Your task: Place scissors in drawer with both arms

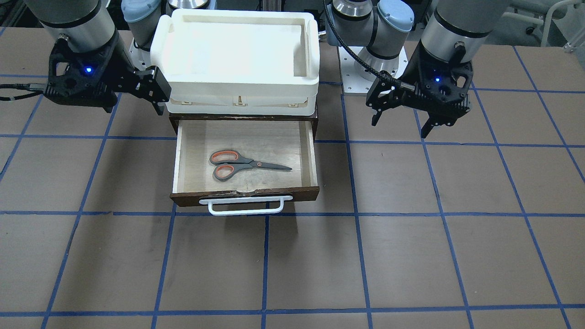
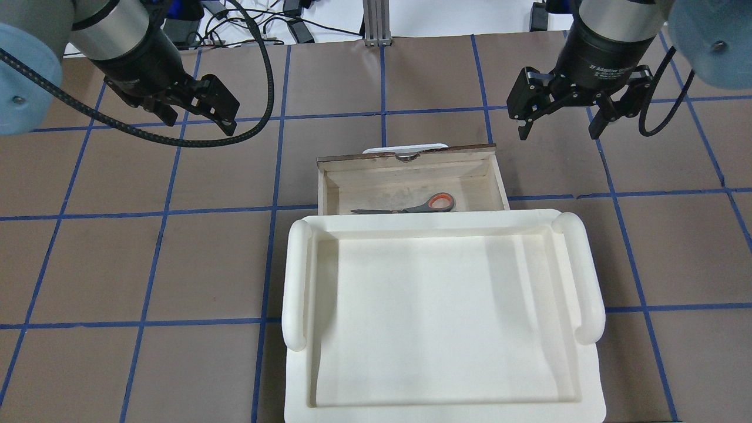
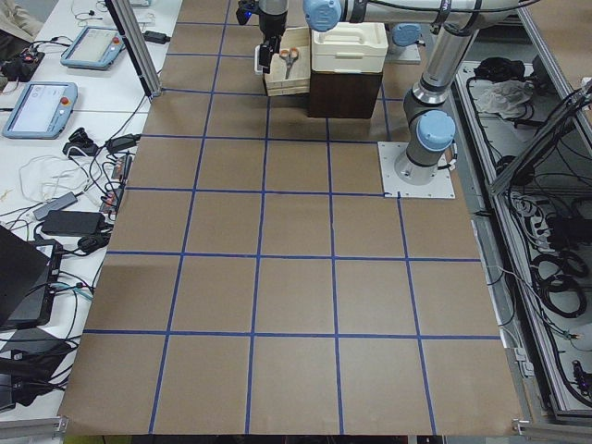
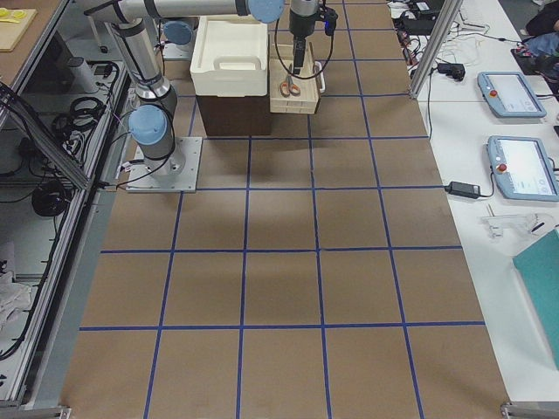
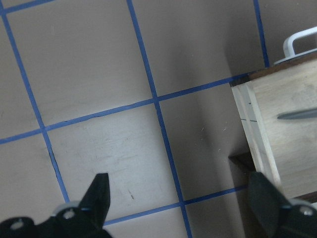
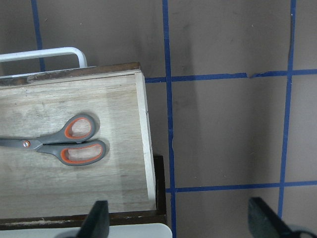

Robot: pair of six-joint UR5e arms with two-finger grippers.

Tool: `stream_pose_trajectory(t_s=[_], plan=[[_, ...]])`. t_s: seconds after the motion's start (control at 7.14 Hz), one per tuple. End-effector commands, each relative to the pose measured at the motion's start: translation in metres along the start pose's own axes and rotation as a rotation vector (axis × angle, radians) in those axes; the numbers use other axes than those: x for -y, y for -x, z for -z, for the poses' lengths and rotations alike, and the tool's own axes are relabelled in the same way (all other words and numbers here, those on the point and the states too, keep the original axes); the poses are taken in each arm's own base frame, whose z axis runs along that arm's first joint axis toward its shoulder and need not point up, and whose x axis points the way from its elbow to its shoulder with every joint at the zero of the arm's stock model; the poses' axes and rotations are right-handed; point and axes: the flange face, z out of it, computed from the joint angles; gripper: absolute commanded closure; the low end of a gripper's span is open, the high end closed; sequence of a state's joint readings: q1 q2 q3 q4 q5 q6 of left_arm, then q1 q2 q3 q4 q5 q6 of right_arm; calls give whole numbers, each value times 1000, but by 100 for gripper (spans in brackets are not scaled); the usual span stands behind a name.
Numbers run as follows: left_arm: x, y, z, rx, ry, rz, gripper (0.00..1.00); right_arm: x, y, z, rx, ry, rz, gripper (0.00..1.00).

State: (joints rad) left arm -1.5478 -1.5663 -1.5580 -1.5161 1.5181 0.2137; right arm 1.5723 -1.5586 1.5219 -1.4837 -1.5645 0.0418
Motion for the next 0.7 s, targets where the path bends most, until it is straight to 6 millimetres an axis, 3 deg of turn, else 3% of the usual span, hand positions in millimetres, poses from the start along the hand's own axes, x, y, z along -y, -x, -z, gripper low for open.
stream_pose_trajectory(t_s=[0.0,0.56], plan=[[-15,3,7,83,32,94,0,0,0,2,0,-12,2,0],[-19,-6,10,61,23,117,0,1,-2,7,-8,-22,-1,0]])
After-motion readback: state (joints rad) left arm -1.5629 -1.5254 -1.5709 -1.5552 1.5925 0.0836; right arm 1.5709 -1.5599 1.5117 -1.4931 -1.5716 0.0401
